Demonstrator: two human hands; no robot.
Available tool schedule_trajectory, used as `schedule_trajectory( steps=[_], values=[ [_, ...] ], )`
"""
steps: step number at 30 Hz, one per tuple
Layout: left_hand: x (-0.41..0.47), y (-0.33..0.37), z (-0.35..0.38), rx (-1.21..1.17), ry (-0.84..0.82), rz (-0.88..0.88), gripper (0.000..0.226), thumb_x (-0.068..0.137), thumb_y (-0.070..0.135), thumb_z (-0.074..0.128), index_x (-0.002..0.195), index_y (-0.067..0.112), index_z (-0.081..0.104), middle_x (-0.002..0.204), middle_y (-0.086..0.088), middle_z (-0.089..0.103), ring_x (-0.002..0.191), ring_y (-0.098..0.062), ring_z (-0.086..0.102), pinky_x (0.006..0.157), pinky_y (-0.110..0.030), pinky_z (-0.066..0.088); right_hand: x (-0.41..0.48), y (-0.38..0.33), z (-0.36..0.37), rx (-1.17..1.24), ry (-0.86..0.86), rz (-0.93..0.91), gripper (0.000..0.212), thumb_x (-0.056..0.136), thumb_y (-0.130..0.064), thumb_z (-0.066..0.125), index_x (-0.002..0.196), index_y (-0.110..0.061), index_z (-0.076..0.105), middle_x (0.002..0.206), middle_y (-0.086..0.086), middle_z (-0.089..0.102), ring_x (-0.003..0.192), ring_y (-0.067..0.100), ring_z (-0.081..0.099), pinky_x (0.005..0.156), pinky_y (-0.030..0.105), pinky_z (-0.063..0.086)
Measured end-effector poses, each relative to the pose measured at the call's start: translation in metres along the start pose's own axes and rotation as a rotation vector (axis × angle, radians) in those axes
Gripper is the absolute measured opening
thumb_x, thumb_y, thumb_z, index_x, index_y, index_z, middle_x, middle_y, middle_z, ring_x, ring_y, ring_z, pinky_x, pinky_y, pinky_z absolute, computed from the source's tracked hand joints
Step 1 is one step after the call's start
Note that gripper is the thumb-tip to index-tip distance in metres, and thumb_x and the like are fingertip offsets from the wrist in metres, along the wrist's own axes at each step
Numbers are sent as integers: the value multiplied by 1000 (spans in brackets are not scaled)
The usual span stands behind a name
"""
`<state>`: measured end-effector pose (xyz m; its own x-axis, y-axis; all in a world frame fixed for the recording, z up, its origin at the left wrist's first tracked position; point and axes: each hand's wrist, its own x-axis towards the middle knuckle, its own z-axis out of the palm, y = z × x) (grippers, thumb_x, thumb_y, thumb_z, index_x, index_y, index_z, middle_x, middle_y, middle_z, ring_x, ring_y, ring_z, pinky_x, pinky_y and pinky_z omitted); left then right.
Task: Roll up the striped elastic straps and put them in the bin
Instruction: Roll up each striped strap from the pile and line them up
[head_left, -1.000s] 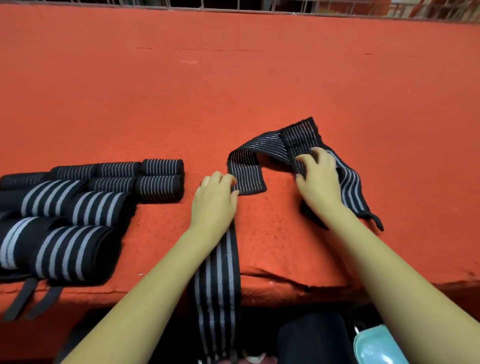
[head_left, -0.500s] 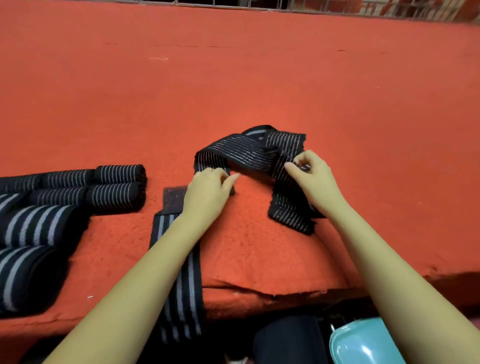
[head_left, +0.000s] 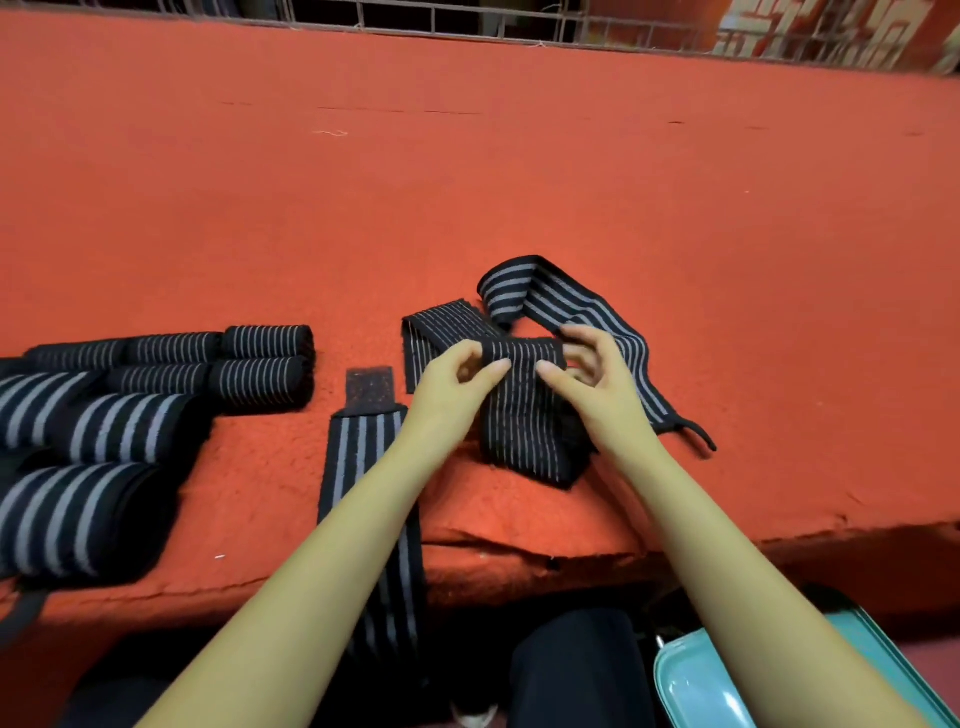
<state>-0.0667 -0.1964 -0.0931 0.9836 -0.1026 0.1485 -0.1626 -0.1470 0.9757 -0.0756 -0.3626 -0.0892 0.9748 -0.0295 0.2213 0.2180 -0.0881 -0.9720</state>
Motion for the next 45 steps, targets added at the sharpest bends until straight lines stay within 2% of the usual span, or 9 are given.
schedule_trajectory(
  steps=[8,13,18,22,26,33,36,39,45],
  values=[
    [-14,8,-17,56,61,91,13,96,18,57,93,30,60,94,9,67,94,-12,64,90,-40,51,-20,-13,11,48,-193,93,62,84,-7,70,136,-23,40,100,-2,71,93,8,69,80,23,53],
    [-12,3,-41,194,283,72,8,95,13,55,102,14,59,96,2,64,97,-23,61,84,-32,46,-34,8,-3,-459,-333,101,80,71,-40,82,139,-29,39,129,-7,57,123,5,51,110,32,36],
    [-16,-2,-44,601,225,13,53,87,16,67,136,15,46,129,-13,45,121,-31,44,108,-37,31,-32,18,-17,-842,-258,-5,80,68,-44,79,136,-15,49,140,6,47,134,24,38,114,41,27],
    [-29,1,-15,491,-15,216,38,88,24,67,125,18,59,116,-1,46,103,-14,54,104,-31,39,-29,16,-20,-710,-146,-6,25,85,-28,68,104,-11,69,102,0,69,99,17,62,88,37,46],
    [-37,-1,16,571,-264,266,52,88,35,66,136,23,50,128,2,42,112,-10,48,104,-25,36,-29,4,-19,-609,26,66,40,95,-31,58,59,-16,48,54,-10,49,55,7,45,56,30,33],
    [-19,1,30,504,-170,224,51,85,27,71,133,22,54,118,0,58,110,-16,53,99,-24,40,-27,-14,-21,101,56,336,18,98,-28,53,93,-16,65,86,0,72,71,12,68,58,24,54],
    [-15,5,29,362,-10,166,29,81,14,73,109,15,66,84,17,59,78,-1,54,74,-4,36,-34,-5,-23,111,-45,343,19,93,-20,60,106,-9,68,105,8,73,89,15,70,75,23,54],
    [-8,5,25,247,77,82,22,81,14,73,101,17,67,75,15,56,69,1,50,66,-8,37,-36,2,-25,-30,-127,199,22,85,-7,69,107,-12,69,105,3,73,96,8,67,86,18,50],
    [-5,10,16,148,180,12,21,87,27,69,106,27,60,83,9,49,75,-4,49,69,-17,40,-31,0,-25,-242,-62,87,10,89,-6,65,83,-15,63,73,-13,65,70,-4,58,70,13,43]
  ],
)
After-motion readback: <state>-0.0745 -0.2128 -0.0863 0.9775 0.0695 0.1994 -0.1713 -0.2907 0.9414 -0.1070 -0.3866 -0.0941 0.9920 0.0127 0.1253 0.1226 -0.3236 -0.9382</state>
